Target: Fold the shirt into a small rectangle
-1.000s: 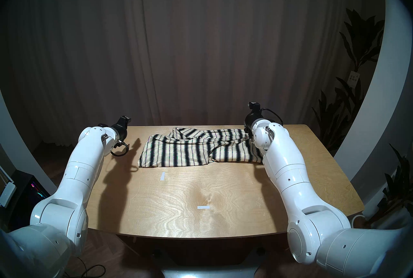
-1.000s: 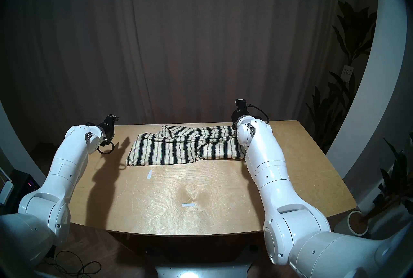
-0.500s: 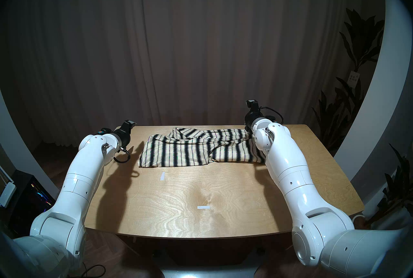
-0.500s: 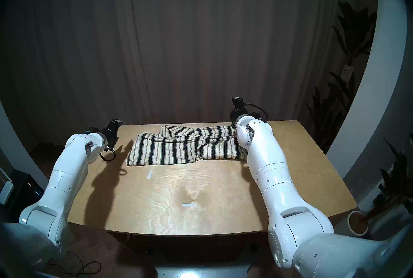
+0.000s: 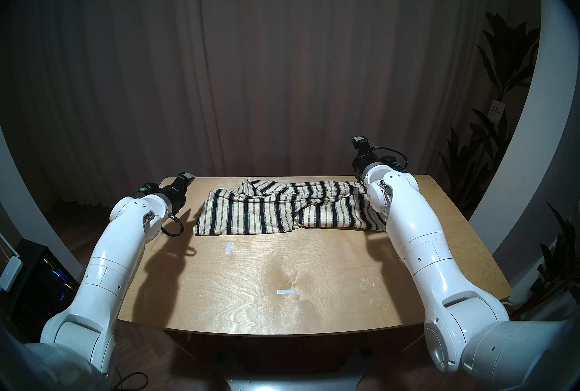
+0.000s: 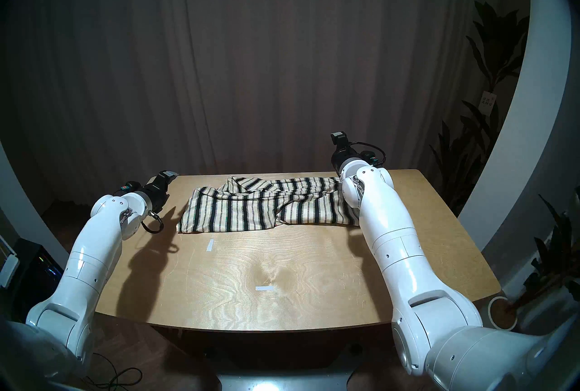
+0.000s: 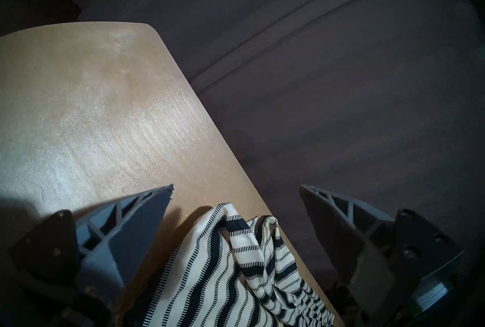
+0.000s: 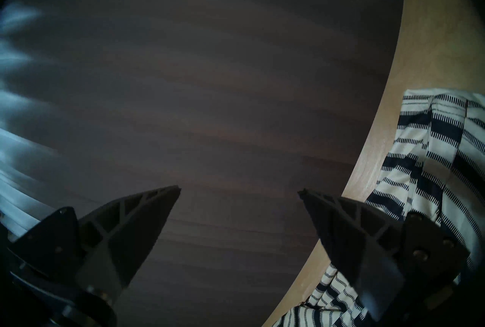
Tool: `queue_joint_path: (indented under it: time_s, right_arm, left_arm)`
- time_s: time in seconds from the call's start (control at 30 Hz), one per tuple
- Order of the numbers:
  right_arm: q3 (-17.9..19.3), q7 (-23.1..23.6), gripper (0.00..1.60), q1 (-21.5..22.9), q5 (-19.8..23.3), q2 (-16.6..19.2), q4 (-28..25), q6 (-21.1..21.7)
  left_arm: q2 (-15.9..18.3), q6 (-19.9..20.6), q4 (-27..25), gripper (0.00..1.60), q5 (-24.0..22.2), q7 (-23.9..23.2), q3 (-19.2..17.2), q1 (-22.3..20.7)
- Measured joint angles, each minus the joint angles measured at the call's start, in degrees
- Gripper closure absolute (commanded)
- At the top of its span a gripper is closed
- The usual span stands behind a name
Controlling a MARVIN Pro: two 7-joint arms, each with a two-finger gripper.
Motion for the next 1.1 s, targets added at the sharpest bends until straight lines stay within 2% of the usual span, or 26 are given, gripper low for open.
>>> queue_joint_path:
  time_s: [0.7, 1.1]
  right_arm:
    - [-4.6, 1.9, 0.00, -2.3, -6.4, 5.3, -2.6, 2.3]
    - [-7.6, 3.4, 0.00, -3.6, -10.0, 7.9, -3.9, 3.5]
  left_arm:
    - [1.2, -1.4, -9.3, 0.00, -1.0, -0.8, -3.3, 10.9]
    - [1.3, -2.2, -17.6, 0.00, -3.3, -0.8, -6.0, 17.1]
